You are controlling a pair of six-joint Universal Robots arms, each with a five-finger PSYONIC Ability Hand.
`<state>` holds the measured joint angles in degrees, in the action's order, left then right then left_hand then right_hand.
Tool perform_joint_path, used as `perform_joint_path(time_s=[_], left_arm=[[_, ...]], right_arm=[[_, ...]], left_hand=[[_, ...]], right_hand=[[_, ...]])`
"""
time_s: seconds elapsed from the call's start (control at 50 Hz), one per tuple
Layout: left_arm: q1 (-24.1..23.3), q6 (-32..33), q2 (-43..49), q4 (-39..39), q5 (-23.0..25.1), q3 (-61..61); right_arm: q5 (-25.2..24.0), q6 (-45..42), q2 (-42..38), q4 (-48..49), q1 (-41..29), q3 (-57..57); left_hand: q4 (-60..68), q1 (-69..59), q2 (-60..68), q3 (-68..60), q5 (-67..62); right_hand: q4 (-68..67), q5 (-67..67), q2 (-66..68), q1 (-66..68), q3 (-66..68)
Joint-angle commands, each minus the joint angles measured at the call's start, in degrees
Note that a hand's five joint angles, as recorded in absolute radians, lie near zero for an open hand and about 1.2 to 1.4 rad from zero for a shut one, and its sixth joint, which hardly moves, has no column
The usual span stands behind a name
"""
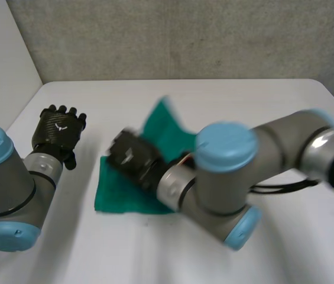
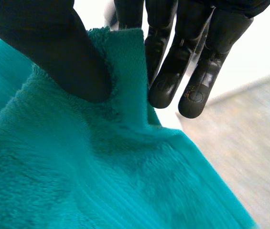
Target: Fold the towel.
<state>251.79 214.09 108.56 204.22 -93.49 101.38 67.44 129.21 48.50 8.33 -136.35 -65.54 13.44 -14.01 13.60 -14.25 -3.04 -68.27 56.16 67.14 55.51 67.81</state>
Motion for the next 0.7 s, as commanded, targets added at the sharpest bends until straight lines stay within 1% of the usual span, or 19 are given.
perform_joint_path(time_s=[0.02, 0.06, 0.08, 0.12, 0.14, 0.18, 0.2, 0.22, 0.28, 0.3, 0.36, 0.38, 0.48, 0.58, 0.62, 0.66, 0.68, 0.7], left_arm=[[0.10, -0.78, -1.25, -0.05, -0.03, 1.36], [0.10, -1.05, -1.42, -0.05, -0.03, 1.54], [0.10, -1.40, -1.51, -0.05, 0.06, 1.62], [0.01, -1.75, -1.60, -0.05, 0.15, 1.62], [-0.08, -1.84, -1.60, -0.05, 0.24, 1.62], [-0.34, -2.28, -1.77, -0.05, 0.33, 1.45], [-0.43, -2.37, -1.86, -0.05, 0.41, 1.27], [-0.69, -2.63, -2.04, -0.05, 0.41, 1.19], [-2.97, -3.86, -2.21, 0.13, 0.68, 0.57], [-4.37, -4.90, -2.21, 0.13, 0.68, 0.05], [-6.84, -6.84, -2.13, 0.13, 0.50, -0.92], [-8.41, -8.24, -2.13, 0.13, 0.50, -1.27], [-11.85, -12.73, -0.90, -0.14, 0.68, -2.24], [-12.82, -13.44, 2.70, -1.63, 0.59, -2.68], [-12.82, -13.53, 3.06, -1.89, 0.50, -2.94], [-12.65, -13.53, 3.94, -3.30, 0.33, -3.65], [-12.38, -13.53, 3.94, -3.56, 0.33, -3.65], [-11.95, -13.53, 4.02, -4.09, 0.15, -3.74]], right_arm=[[-6.54, 1.93, -7.54, 0.20, -3.93, 1.64], [-4.70, 2.01, -7.20, 0.29, -3.84, 1.73], [-1.12, 2.54, -6.93, 0.20, -3.75, 1.73], [3.90, 3.77, -6.06, -0.15, -3.66, 1.55], [8.54, 5.77, -4.23, -0.50, -3.05, 1.03], [12.34, 8.42, -1.32, -0.85, -1.39, -0.20], [13.49, 10.00, 0.00, -1.03, -0.33, -0.90], [14.20, 13.32, 2.62, -1.29, 1.68, -3.17], [13.33, 18.61, 6.06, -1.30, 4.24, -7.14], [12.72, 22.11, 7.99, -1.38, 5.90, -9.50], [12.01, 26.35, 10.03, -1.65, 8.72, -12.59], [11.75, 28.27, 10.73, -2.52, 10.47, -14.43], [11.66, 30.05, 11.09, -6.30, 14.26, -19.45], [11.22, 29.96, 10.74, -6.57, 19.18, -24.19], [11.13, 29.88, 10.56, -6.22, 21.12, -25.95], [11.13, 29.88, 10.47, -5.61, 22.09, -26.66], [11.39, 29.88, 10.38, -4.30, 22.87, -27.36], [11.66, 29.79, 10.38, -3.15, 23.14, -27.80]], left_hand=[[-1.38, 1.95, -1.53, 2.18, 0.98], [-1.38, 1.95, -1.53, 2.18, 0.98], [-1.38, 1.95, -1.53, 2.18, 0.98], [-1.38, 1.95, -1.53, 2.18, 0.98], [-1.38, 1.95, -1.53, 2.18, 0.98], [-1.38, 1.95, -1.53, 2.18, 0.98], [-1.38, 1.95, -1.53, 2.18, 0.98], [-1.38, 1.95, -1.53, 2.18, 0.98], [-1.55, 2.12, -1.70, 2.35, 1.15], [-1.22, 1.78, -1.37, 2.02, 0.81], [-1.38, 1.95, -1.53, 2.18, 0.98], [-1.38, 1.95, -1.53, 2.18, 0.98], [-1.38, 1.95, -1.53, 2.18, 0.98], [-1.38, 1.95, -1.53, 2.18, 0.98], [-1.38, 1.95, -1.53, 2.18, 0.98], [-1.21, 1.78, -1.36, 2.01, 0.81], [-1.21, 1.78, -1.36, 2.01, 0.81], [-1.21, 1.78, -1.36, 2.01, 0.81]], right_hand=[[29.00, -26.90, -27.87, -16.24, -28.54], [45.99, -43.88, -44.86, -33.23, -45.52], [58.27, -56.16, -57.14, -45.51, -57.81], [58.27, -56.16, -57.14, -45.51, -57.81], [58.27, -56.16, -57.14, -45.51, -57.81], [58.27, -56.16, -57.14, -45.51, -57.81], [58.27, -56.16, -57.14, -45.51, -57.81], [58.27, -56.16, -57.14, -45.51, -57.81], [58.27, -56.16, -57.14, -45.51, -57.81], [58.27, -56.16, -57.14, -45.51, -57.81], [58.27, -56.16, -57.14, -45.51, -57.81], [58.27, -56.16, -57.14, -45.51, -57.81], [58.27, -56.16, -57.14, -45.51, -57.81], [57.71, -55.60, -56.58, -44.94, -57.24], [44.96, -42.85, -43.83, -32.20, -44.49], [26.67, -24.56, -25.53, -13.90, -26.20], [3.09, -0.98, -1.96, 9.68, -2.62], [-7.47, 9.58, 8.61, 20.24, 7.94]])
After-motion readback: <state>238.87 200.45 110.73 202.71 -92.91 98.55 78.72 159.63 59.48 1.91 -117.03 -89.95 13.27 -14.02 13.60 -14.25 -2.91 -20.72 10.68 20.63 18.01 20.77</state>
